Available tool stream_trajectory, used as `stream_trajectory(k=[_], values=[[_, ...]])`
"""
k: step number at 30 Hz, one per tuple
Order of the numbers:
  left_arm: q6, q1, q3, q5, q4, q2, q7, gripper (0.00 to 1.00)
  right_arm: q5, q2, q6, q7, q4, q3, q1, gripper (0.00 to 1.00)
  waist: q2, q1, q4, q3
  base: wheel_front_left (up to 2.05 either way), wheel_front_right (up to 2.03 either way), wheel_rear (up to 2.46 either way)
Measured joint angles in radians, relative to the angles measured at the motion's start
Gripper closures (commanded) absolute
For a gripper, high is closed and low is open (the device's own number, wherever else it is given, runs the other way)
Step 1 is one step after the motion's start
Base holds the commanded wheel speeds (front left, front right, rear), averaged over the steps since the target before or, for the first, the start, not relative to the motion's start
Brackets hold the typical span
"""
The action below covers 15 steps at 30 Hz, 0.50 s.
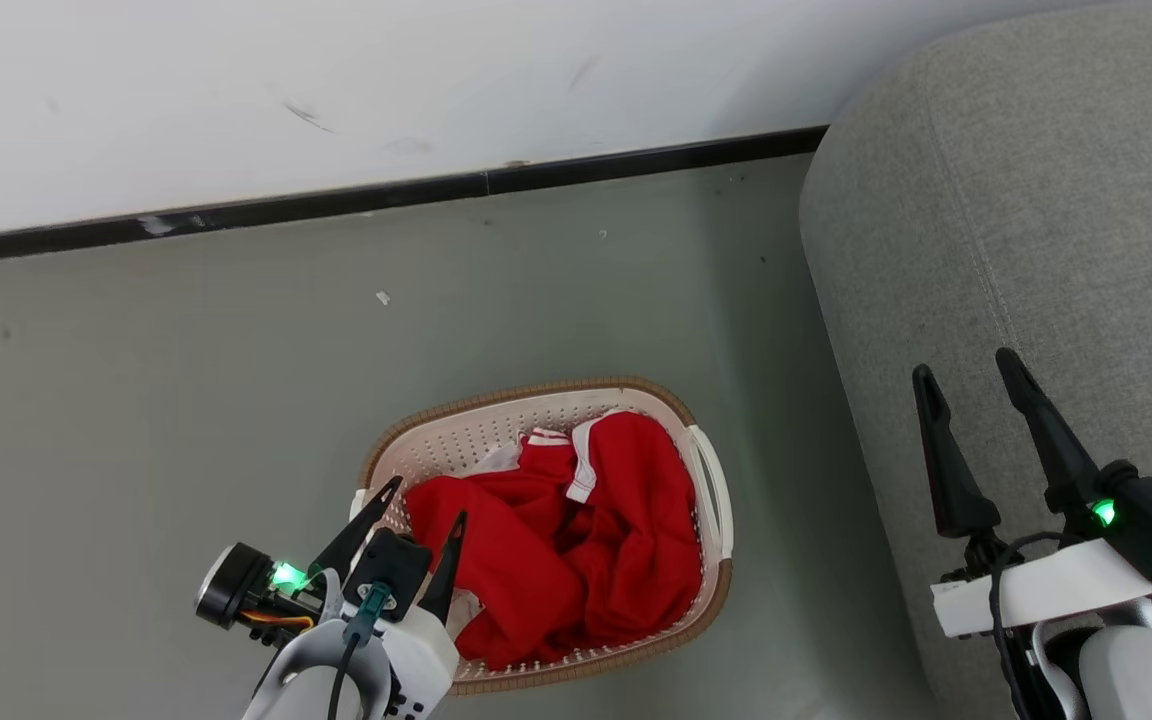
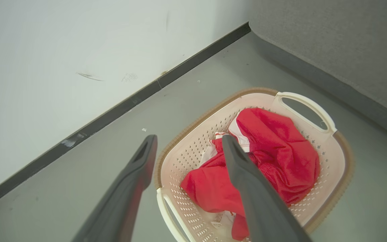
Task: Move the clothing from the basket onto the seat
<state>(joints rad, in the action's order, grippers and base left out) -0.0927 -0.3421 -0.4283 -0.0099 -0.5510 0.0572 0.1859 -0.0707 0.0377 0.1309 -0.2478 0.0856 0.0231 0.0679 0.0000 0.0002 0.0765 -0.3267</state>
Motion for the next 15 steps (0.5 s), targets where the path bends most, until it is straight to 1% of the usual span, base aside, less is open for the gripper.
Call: stream_trajectory(k=[7, 9, 15], values=[[0.001, -0.058, -0.015, 0.019, -0.057, -0.001, 0.000, 0.00, -0.009, 0.001, 0.000, 0.000, 0.037, -0.004, 0.068, 0.00, 0.0000, 0.0000, 0.028, -0.088, 0.00, 0.00, 0.00], [0.009, -0.076, -0.021, 0.021, -0.071, -0.002, 0.000, 0.00, -0.010, 0.001, 0.000, 0.000, 0.039, -0.004, 0.085, 0.00, 0.0000, 0.0000, 0.037, -0.113, 0.00, 0.00, 0.00], [0.012, -0.105, -0.039, 0.030, -0.118, -0.007, 0.000, 0.00, -0.026, 0.001, 0.000, 0.000, 0.051, -0.005, 0.129, 0.00, 0.0000, 0.0000, 0.060, -0.175, 0.00, 0.00, 0.00]])
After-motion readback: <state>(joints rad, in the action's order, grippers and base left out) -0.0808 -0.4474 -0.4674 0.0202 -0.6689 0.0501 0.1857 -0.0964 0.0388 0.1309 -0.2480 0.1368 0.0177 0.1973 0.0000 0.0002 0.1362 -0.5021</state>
